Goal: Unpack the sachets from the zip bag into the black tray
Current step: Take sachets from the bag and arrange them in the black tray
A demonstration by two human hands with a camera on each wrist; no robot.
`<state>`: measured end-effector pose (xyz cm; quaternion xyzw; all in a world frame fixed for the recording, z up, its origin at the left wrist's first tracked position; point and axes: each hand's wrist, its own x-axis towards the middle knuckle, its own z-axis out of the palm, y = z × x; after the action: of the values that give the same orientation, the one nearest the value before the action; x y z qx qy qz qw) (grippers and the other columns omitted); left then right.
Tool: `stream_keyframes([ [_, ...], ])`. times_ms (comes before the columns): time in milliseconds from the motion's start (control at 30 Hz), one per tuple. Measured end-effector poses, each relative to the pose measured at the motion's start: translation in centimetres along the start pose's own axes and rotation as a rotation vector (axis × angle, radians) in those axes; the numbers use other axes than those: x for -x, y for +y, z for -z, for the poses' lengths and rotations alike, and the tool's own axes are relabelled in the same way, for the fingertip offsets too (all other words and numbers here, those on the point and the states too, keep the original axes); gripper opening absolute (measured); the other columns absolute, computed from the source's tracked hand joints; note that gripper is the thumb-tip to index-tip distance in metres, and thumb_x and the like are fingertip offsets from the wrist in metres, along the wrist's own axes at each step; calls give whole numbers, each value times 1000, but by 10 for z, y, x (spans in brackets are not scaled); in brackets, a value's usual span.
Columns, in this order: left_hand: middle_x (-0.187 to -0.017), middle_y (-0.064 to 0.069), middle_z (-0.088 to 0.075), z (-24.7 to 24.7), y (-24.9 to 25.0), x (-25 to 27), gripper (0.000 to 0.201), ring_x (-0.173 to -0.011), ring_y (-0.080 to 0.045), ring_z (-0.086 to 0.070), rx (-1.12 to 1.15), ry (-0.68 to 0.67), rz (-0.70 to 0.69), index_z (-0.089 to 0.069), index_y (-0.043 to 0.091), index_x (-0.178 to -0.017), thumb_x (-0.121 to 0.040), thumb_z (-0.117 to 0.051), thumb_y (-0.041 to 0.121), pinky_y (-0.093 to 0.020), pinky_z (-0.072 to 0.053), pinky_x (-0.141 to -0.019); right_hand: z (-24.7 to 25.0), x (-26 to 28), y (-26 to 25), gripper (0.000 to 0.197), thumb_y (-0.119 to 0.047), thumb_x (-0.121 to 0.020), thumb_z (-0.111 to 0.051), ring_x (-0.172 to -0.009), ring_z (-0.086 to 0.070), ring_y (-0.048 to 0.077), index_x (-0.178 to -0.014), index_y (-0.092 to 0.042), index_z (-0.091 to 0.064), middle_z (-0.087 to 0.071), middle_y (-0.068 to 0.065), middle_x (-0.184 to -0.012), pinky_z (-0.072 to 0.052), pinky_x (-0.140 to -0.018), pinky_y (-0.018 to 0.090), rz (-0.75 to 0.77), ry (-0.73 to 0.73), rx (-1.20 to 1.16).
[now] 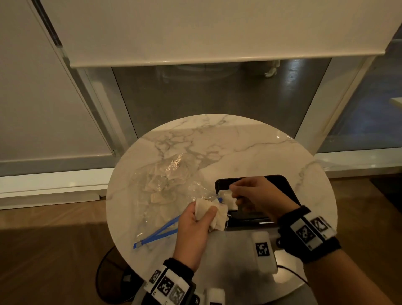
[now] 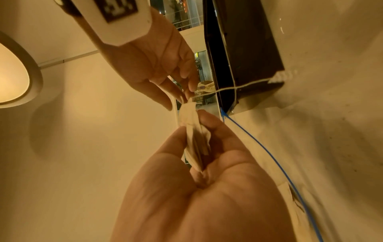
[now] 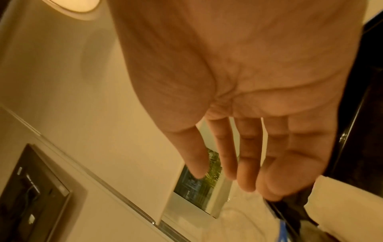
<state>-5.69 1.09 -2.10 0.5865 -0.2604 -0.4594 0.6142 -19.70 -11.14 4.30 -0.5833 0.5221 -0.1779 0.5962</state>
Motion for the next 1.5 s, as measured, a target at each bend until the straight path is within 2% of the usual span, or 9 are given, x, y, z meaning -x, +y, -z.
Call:
stream_keyframes([
  [200, -111, -11, -74, 2, 7, 4, 23, -106, -26, -71, 126, -27, 1, -65, 11, -119, -97, -60, 15, -44, -57, -93, -21, 33, 19, 18, -18, -90, -71, -73, -58, 21, -99, -3, -75, -67, 13, -82, -53, -63, 25, 64, -162, -144],
  [367, -112, -13, -74, 0, 10, 7, 24, -107, -27, -71, 167, -52, 18, -65, 8, -121, -98, -58, 13, -44, -57, -92, -35, 30, 37, 18, -12, -88, -74, -73, -66, 23, -101, 0, -71, -73, 23, -90, -60, -71, 39, 136, -37, -127],
  [467, -110, -11, -75, 0, 9, 8, 24, -105, -27, -72, 127, -38, 7, -66, 9, -119, -97, -60, 14, -39, -60, -85, -37, 31, 42, 16, -12, -90, -71, -70, -64, 21, -101, 0, -71, -73, 23, -90, -56, -65, 31, 158, -32, -145],
  [700, -104, -9, -77, 3, 5, 6, 20, -97, -25, -74, 100, 22, 0, -70, 10, -114, -95, -63, 12, -32, -61, -73, -32, 28, 45, 17, -7, -88, -72, -72, -69, 25, -104, -1, -70, -74, 20, -89, -61, -67, 32, 190, -16, -134],
  [867, -104, -9, -77, 5, 4, 5, 20, -98, -23, -74, 87, 24, -23, -70, 11, -113, -95, -64, 10, -32, -60, -75, -29, 28, 45, 15, -8, -88, -72, -69, -70, 18, -103, -5, -72, -75, 17, -86, -62, -66, 29, 211, 4, -104],
  [1100, -103, -6, -77, 7, 4, 7, 25, -98, -23, -74, 54, 30, -67, -69, 15, -114, -89, -70, 9, -41, -60, -83, -28, 29, 44, 37, -13, -80, -82, -71, -73, 24, -113, -17, -66, -75, 15, -79, -60, -65, 32, 210, -102, -15],
  [1267, -105, -8, -76, 8, 4, 4, 24, -100, -24, -73, 91, 56, -64, -69, 13, -114, -91, -69, 9, -41, -60, -84, -23, 31, 39, 31, -14, -84, -77, -77, -72, 32, -114, -19, -68, -76, 10, -79, -59, -67, 37, 258, -94, 132],
  [1400, -104, -7, -76, 13, 3, 2, 24, -100, -23, -73, 80, 86, -83, -68, 12, -114, -92, -67, 5, -38, -60, -84, -15, 37, 33, 14, -11, -88, -72, -69, -71, 9, -101, -16, -74, -76, 2, -81, -52, -58, 15, 316, -90, 208],
  [1500, -105, -5, -76, 14, 2, 1, 25, -100, -20, -73, 69, 89, -81, -68, 14, -115, -91, -67, 5, -37, -60, -85, -10, 38, 33, 10, -9, -90, -69, -69, -70, 7, -97, -12, -75, -75, 1, -80, -54, -59, 16, 318, -96, 164],
])
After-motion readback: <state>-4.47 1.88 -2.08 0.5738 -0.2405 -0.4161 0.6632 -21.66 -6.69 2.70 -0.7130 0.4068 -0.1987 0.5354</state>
